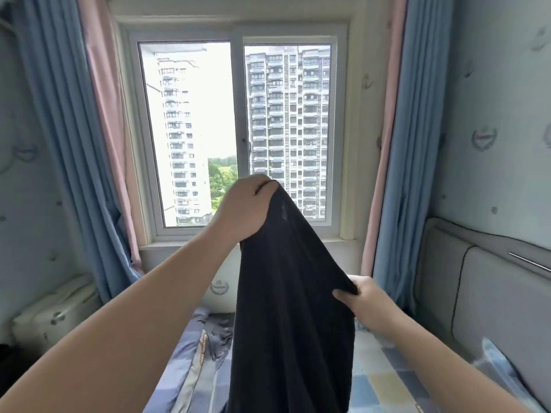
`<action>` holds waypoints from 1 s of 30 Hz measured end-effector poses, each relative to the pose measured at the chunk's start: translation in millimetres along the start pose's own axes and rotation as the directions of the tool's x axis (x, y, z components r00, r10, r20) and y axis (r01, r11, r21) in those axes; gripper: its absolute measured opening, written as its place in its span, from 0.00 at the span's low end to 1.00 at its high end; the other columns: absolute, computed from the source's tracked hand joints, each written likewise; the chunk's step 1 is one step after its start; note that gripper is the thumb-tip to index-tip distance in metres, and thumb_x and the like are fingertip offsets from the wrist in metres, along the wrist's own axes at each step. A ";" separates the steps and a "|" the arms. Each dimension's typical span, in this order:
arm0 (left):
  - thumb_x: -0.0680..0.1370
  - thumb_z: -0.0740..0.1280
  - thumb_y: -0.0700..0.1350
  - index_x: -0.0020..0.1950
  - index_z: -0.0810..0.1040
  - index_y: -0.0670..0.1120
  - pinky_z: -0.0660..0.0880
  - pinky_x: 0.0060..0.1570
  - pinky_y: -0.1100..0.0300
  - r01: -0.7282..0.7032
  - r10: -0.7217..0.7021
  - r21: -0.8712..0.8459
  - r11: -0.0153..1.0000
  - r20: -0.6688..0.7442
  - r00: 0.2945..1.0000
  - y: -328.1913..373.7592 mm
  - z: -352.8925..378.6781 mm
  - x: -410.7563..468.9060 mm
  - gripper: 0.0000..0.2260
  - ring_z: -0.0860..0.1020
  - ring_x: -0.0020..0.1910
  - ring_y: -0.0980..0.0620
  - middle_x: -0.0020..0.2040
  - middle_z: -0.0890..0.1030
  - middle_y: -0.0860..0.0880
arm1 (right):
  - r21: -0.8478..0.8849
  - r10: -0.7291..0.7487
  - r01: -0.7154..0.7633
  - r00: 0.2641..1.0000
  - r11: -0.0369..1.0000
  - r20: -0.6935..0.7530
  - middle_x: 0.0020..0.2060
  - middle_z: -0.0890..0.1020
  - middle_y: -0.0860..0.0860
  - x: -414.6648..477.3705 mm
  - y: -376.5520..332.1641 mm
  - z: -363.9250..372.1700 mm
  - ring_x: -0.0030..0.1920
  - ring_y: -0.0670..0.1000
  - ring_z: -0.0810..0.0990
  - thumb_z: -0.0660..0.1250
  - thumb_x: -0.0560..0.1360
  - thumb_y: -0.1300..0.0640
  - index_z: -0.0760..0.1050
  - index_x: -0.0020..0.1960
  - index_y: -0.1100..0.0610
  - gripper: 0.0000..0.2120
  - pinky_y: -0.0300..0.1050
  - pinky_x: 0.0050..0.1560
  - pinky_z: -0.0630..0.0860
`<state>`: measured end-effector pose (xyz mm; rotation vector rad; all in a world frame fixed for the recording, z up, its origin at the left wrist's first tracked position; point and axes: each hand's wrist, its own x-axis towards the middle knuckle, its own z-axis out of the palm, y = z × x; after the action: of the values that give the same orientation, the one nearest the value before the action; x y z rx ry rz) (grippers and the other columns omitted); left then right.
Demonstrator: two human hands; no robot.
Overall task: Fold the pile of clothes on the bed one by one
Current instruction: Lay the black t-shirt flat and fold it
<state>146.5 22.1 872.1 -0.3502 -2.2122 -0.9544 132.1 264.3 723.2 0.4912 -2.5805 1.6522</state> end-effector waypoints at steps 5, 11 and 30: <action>0.85 0.57 0.48 0.42 0.75 0.52 0.66 0.37 0.62 0.071 -0.069 0.088 0.994 -0.026 0.997 -44.0 -20.1 2.2 0.14 0.76 0.40 0.55 0.41 0.78 0.54 | 0.191 -0.026 0.052 0.991 0.980 -0.133 0.48 0.88 0.50 8.6 -23.4 7.2 0.49 0.51 0.87 0.64 0.83 0.58 0.83 0.57 0.55 0.09 0.46 0.51 0.82; 0.75 0.69 0.63 0.68 0.75 0.61 0.72 0.62 0.57 0.258 -0.101 -0.189 0.948 0.587 0.803 -79.4 -8.2 -36.4 0.22 0.77 0.65 0.56 0.66 0.77 0.61 | 0.167 -0.126 0.143 0.986 0.976 -0.107 0.44 0.88 0.48 23.3 -89.5 41.2 0.46 0.49 0.86 0.65 0.82 0.54 0.86 0.47 0.48 0.11 0.43 0.48 0.83; 0.81 0.66 0.51 0.43 0.86 0.54 0.79 0.43 0.59 0.417 -0.300 -0.566 0.711 0.293 0.908 -77.4 39.9 -54.5 0.11 0.83 0.42 0.53 0.41 0.84 0.52 | 0.065 0.144 -0.173 0.937 0.983 0.320 0.53 0.86 0.54 -17.6 56.2 26.7 0.56 0.55 0.85 0.74 0.74 0.65 0.86 0.55 0.55 0.11 0.56 0.62 0.79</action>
<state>128.8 -1.5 773.6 -0.3038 -2.1025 -1.9565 136.5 266.3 658.8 0.6125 -2.8433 1.8923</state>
